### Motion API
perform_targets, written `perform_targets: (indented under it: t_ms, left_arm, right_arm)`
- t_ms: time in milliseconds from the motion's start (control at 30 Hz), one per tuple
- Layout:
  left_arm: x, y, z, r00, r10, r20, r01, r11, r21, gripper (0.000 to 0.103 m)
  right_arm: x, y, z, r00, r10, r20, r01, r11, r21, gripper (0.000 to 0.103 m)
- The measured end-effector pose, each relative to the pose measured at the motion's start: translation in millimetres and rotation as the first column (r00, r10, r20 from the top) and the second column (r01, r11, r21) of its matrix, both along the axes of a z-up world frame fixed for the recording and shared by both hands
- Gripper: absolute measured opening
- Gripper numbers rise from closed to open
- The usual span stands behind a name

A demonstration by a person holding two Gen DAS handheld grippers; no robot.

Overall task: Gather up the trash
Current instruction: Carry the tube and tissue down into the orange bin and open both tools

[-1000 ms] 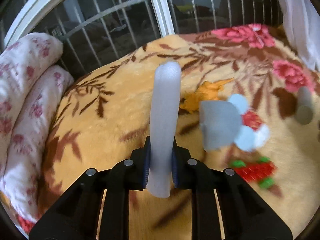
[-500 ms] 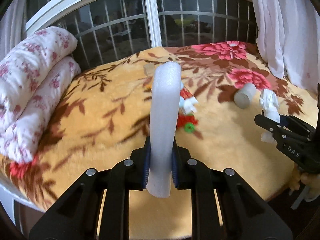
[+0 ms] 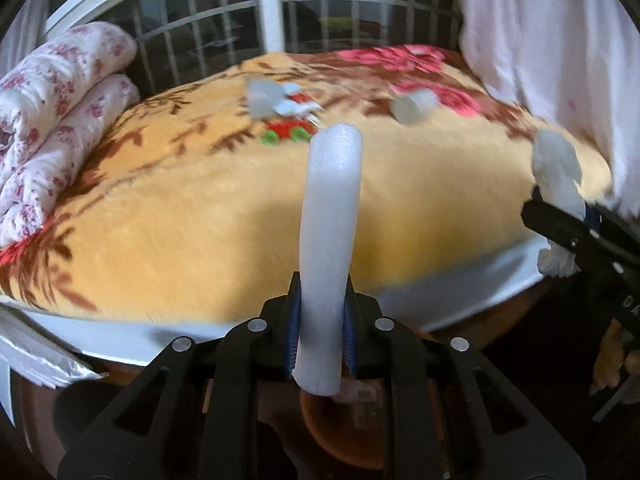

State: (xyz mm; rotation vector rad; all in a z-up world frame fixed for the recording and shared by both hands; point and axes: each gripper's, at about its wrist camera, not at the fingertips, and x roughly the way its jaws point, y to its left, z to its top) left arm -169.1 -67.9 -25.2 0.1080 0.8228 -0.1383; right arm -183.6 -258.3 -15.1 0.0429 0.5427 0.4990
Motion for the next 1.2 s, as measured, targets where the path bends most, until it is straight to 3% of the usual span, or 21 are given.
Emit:
perform_targets:
  t_ms: [167, 467, 633, 800, 900, 1067, 1200]
  left_arm:
    - [-21.7, -12.0, -41.5, 0.993, -0.074, -0.094, 0.077, 0.997, 0.025, 0.017]
    - [-15.7, -8.2, -104.1, 0.944, -0.081, -0.320, 0.084, 0.996, -0.004, 0.017]
    - [-0.6, -6.0, -143.1, 0.875, -0.070, -0.478, 0.074, 0.997, -0.012, 0.017]
    - [15.7, -18.4, -183.7, 0.795, -0.074, -0.602, 0.133, 0.990, 0.053, 0.017]
    - [22.4, -21.6, -206.3, 0.760, -0.058, -0.648, 0.153, 0.984, 0.092, 0.017]
    - [24.9, -23.5, -227.6, 0.737, -0.038, -0.675, 0.169, 0.977, 0.131, 0.017]
    - [28.4, -24.3, -235.4, 0.719, -0.029, -0.695, 0.174, 0.975, 0.139, 0.017]
  right_arm:
    - [-30.0, 17.2, -33.0, 0.995, 0.071, -0.068, -0.079, 0.989, -0.126, 0.034]
    - [-24.4, 23.5, -90.5, 0.958, 0.050, -0.283, -0.107, 0.976, -0.188, 0.034]
    - [-8.9, 33.0, -113.6, 0.918, 0.032, -0.395, -0.134, 0.962, -0.236, 0.035]
    - [13.6, 53.0, -142.0, 0.854, 0.035, -0.519, -0.215, 0.932, -0.291, 0.035]
    - [24.7, 55.5, -157.3, 0.821, 0.024, -0.571, -0.235, 0.925, -0.300, 0.035]
    - [32.8, 46.7, -178.2, 0.775, -0.012, -0.631, -0.227, 0.927, -0.297, 0.035]
    - [31.7, 45.3, -185.7, 0.761, -0.022, -0.648, -0.232, 0.924, -0.304, 0.035]
